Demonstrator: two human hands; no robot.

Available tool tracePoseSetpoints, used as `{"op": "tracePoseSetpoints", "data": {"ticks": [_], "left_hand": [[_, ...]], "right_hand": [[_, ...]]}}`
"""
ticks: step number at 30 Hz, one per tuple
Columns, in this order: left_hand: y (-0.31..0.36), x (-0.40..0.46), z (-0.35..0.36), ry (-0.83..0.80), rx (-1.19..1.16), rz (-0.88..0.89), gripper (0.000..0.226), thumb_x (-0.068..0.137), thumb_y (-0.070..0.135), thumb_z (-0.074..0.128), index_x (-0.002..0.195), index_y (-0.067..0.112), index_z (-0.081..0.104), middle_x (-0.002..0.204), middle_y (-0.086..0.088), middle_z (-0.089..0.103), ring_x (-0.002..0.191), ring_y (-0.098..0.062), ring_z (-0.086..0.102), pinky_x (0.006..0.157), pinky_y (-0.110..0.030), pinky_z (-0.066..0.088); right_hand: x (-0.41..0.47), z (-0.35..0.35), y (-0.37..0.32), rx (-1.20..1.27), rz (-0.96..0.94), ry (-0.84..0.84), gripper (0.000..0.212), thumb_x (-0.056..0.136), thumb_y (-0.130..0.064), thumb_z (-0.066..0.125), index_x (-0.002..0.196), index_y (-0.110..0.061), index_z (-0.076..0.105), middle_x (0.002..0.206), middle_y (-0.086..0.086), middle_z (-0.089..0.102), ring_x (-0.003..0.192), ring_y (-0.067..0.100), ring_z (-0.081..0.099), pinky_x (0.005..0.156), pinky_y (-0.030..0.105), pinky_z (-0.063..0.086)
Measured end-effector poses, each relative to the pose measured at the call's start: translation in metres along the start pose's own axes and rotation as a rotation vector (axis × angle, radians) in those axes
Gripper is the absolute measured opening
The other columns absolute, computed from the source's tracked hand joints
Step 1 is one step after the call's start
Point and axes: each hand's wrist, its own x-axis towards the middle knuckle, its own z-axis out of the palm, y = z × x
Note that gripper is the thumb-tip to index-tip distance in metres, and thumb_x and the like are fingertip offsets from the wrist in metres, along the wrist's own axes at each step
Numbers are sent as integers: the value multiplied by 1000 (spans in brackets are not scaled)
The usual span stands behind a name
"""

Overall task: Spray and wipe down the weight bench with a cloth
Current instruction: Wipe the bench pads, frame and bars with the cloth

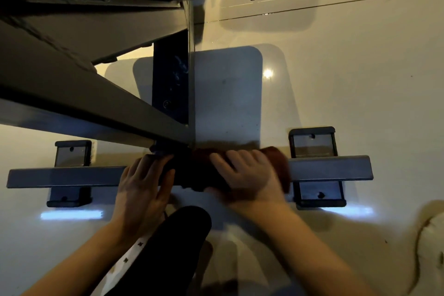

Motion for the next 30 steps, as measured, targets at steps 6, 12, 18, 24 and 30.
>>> {"op": "tracePoseSetpoints", "data": {"ticks": [6,12,18,24,30], "left_hand": [[-7,-2,-1,-26,73,75,46,99,52,27,119,19,52,115,-5,45,102,-21,45,79,-41,44],[5,7,0,-11,172,-80,37,89,43,42,110,19,62,109,-5,59,94,-26,60,75,-43,53],[22,-1,4,70,137,-123,38,93,33,39,117,10,57,107,-17,66,95,-38,64,88,-51,48],[26,-16,10,134,239,-112,44,97,35,37,125,8,58,123,-19,62,108,-37,60,108,-47,30],[26,-37,18,73,242,-116,52,93,39,36,135,11,48,133,-18,57,124,-34,51,113,-47,22]], "right_hand": [[-69,-26,96,-178,151,86,73,88,-69,36,127,-12,58,110,16,64,98,35,60,91,47,40],[-51,9,47,-147,111,221,81,71,-45,73,140,-15,42,127,21,52,117,38,44,104,54,25],[23,44,-48,-354,-12,145,42,92,-28,37,130,-19,54,111,10,65,97,30,58,92,49,36],[5,21,1,-410,-317,120,55,94,-32,42,147,-22,28,129,13,58,102,32,60,78,47,51],[-75,-9,90,-389,-55,169,77,80,-15,64,149,-18,29,140,21,49,121,42,49,99,58,36]]}}
